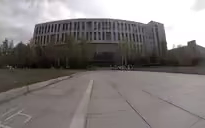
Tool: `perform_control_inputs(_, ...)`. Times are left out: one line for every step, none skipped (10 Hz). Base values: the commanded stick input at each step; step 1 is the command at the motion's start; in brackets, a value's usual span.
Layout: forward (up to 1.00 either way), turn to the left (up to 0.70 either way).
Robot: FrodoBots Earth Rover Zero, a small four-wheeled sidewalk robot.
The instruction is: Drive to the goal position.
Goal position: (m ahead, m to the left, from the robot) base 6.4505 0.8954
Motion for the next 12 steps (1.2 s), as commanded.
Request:
perform_control_inputs(1.00,0.02)
perform_control_inputs(1.00,0.02)
perform_control_inputs(1.00,0.05)
perform_control_inputs(1.00,0.21)
perform_control_inputs(1.00,0.41)
perform_control_inputs(1.00,0.36)
perform_control_inputs(1.00,0.02)
perform_control_inputs(1.00,0.02)
perform_control_inputs(1.00,0.02)
perform_control_inputs(1.00,0.02)
perform_control_inputs(1.00,0.02)
perform_control_inputs(1.00,0.02)
